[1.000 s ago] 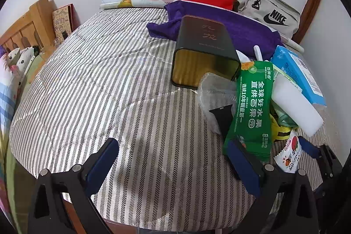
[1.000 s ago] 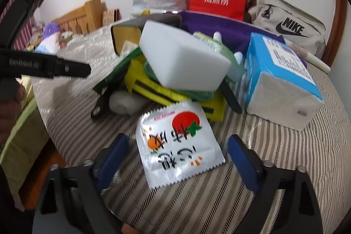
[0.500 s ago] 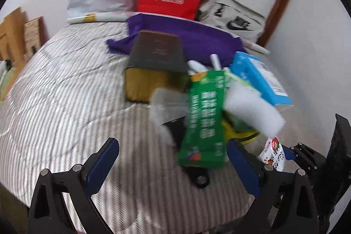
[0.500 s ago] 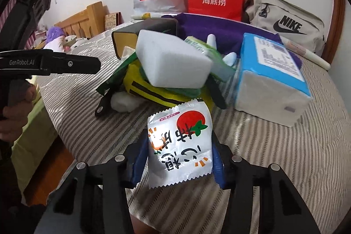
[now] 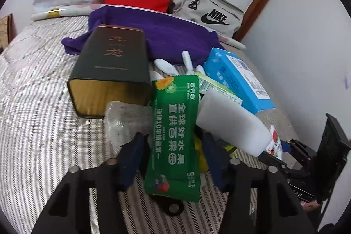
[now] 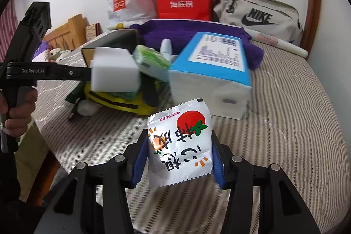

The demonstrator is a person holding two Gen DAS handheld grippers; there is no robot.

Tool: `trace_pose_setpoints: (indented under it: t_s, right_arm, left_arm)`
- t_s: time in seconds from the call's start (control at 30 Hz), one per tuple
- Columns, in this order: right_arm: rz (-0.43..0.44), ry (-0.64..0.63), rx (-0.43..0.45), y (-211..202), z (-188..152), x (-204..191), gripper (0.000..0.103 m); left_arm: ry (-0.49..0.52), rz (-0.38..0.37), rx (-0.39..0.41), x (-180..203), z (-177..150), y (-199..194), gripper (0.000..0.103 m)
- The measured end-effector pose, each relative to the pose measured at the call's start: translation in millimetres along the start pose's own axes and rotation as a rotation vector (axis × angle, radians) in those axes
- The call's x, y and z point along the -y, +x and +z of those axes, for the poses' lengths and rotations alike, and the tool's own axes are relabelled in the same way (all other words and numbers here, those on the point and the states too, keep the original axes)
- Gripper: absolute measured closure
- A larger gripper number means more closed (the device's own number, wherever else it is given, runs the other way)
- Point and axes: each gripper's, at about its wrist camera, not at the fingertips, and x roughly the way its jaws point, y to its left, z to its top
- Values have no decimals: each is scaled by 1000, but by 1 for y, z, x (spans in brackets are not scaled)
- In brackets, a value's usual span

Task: Organize soft objects
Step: 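Move left tool to the green snack packet while right tool grasps the tomato-print packet, then grasp the green snack packet with left tool while right tool lifts its packet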

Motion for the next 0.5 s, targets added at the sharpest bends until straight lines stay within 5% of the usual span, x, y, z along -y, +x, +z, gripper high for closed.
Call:
trace_pose_setpoints:
  t_s: [0.5]
  right_arm:
    - [16, 25, -33, 18, 2, 6, 52]
  left_arm:
    - [-68, -74, 3, -15, -1, 10, 69]
